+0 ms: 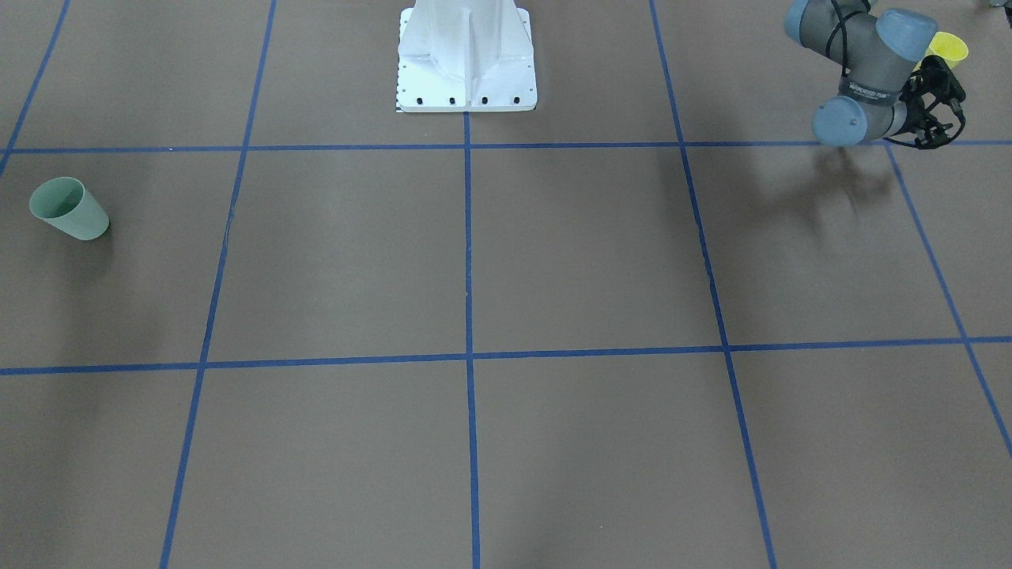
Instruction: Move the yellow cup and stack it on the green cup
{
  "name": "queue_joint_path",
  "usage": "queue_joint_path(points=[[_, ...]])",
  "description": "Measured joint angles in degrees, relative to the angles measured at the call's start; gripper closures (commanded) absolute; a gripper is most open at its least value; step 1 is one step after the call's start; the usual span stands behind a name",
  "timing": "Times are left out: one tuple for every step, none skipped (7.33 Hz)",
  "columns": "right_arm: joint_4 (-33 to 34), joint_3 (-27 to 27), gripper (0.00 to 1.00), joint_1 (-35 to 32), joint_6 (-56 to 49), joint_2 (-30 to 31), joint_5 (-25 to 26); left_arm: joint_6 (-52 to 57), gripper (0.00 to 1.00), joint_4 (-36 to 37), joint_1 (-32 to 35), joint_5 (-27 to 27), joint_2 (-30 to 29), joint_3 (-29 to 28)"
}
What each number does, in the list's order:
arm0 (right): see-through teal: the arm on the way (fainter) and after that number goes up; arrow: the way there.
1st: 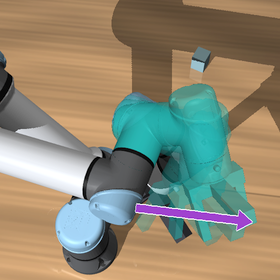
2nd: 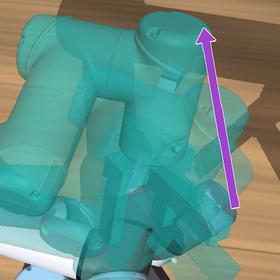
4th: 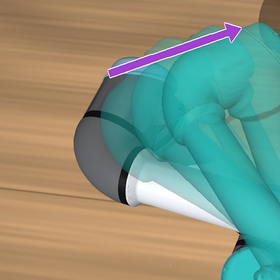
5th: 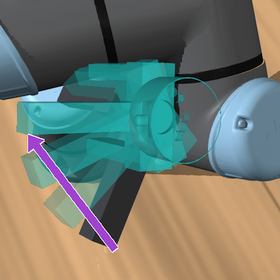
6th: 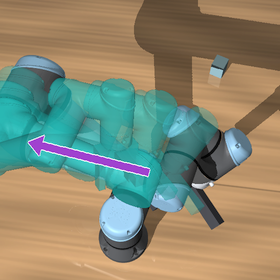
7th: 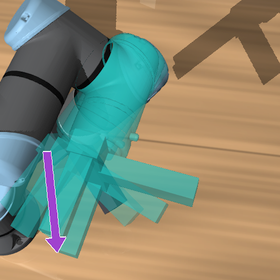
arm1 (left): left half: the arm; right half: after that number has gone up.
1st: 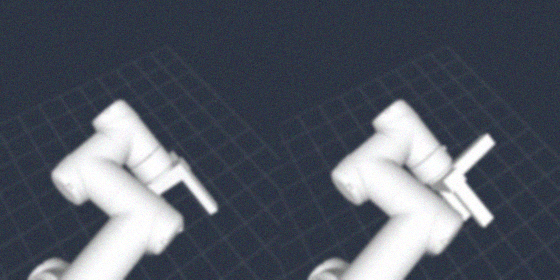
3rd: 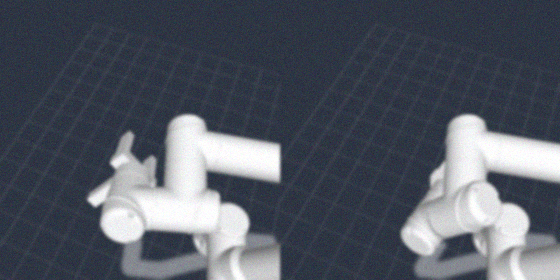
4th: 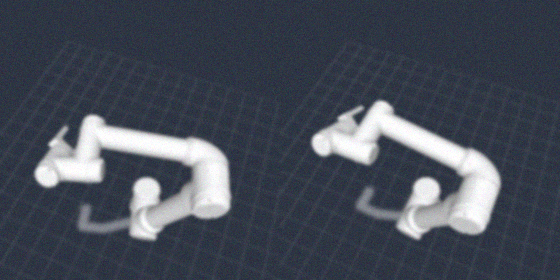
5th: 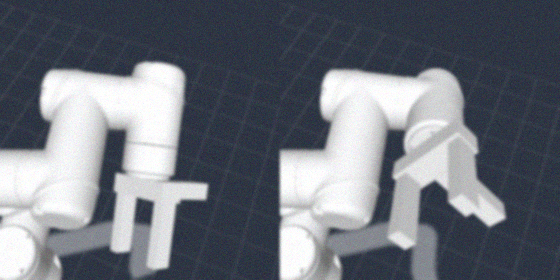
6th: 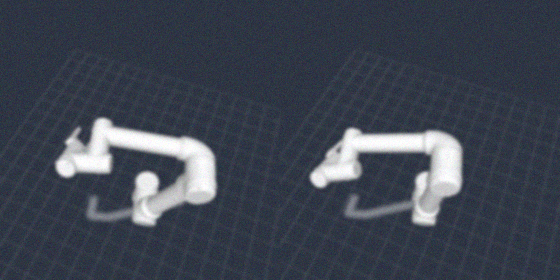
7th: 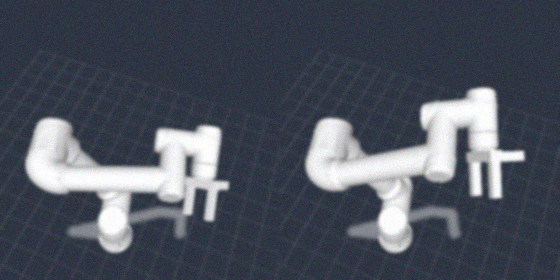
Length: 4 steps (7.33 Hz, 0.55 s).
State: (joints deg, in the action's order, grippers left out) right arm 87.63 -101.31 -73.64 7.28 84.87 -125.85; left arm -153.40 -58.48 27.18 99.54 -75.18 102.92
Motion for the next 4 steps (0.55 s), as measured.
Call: queue_joint_path(points=[[0.0, 0.0, 0.0, 0.49, -0.04, -0.08, 0.88, -2.11, 0.01, -0.03, -2.16, 3.23, 0.76, -0.24], [0.0, -0.07, 0.0, 0.79, -0.06, -0.09, 1.74, -3.71, 0.01, -0.65, -4.22, 6.53, 1.74, -0.31], [0.0, -0.18, 0.0, 0.95, -0.07, -0.08, 2.49, -5.03, 0.01, -2.45, -5.69, 8.52, 3.07, -0.39], [0.0, -0.32, 0.0, 0.99, -0.07, -0.07, 3.0, -6.11, 0.01, -4.81, -6.8, 9.45, 4.48, -0.66]])
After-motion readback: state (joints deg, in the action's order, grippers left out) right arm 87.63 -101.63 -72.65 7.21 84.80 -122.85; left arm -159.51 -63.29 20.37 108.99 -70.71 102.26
